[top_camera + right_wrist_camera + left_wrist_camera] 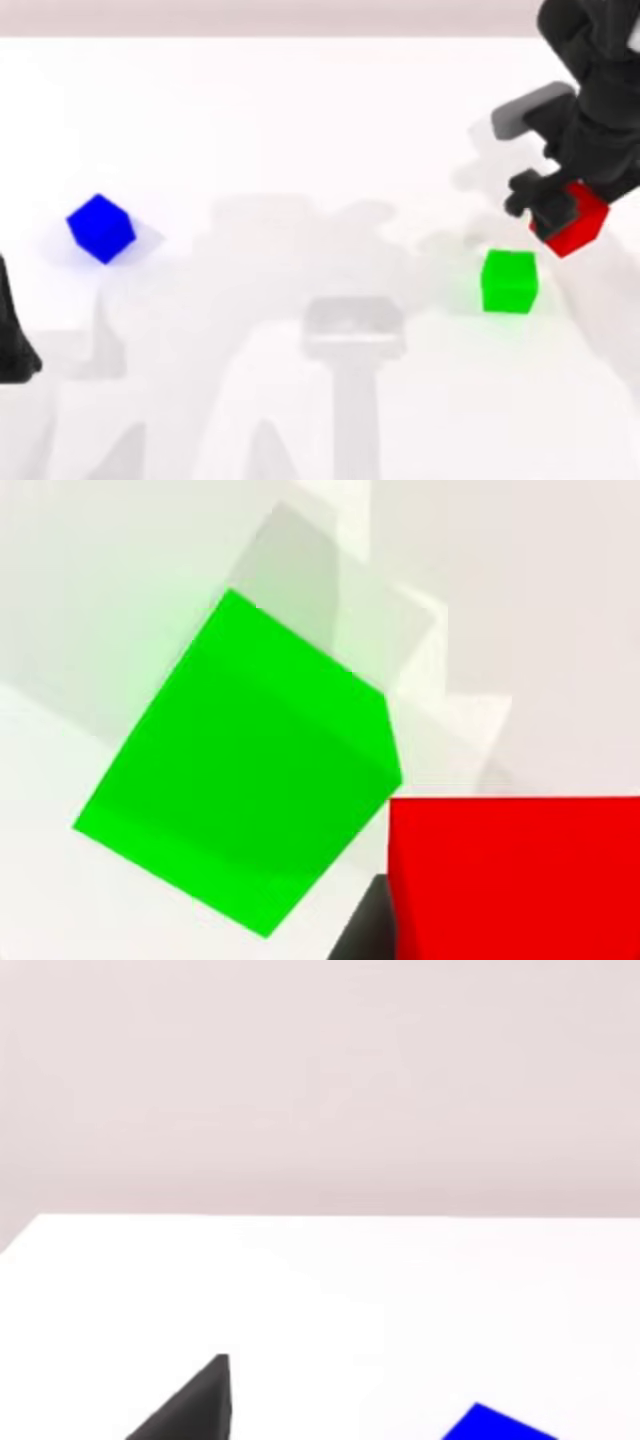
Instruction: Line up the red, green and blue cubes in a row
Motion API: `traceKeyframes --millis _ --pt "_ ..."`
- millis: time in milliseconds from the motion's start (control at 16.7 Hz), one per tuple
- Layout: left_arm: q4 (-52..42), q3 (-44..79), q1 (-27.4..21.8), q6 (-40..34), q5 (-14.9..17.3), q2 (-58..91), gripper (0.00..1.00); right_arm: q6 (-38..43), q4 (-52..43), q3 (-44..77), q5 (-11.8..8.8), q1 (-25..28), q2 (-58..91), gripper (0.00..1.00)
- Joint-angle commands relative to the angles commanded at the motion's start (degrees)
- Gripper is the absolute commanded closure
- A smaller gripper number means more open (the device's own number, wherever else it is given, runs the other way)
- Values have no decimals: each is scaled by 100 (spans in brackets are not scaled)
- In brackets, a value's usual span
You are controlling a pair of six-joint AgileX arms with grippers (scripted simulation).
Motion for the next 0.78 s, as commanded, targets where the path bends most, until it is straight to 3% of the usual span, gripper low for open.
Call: traceKeyframes --millis 540,780 --pt "0 0 0 0 0 0 0 4718 -1193 2549 66 2474 1545 100" --pt "0 0 0 0 0 0 0 6285 -1509 3406 111 3363 1928 100"
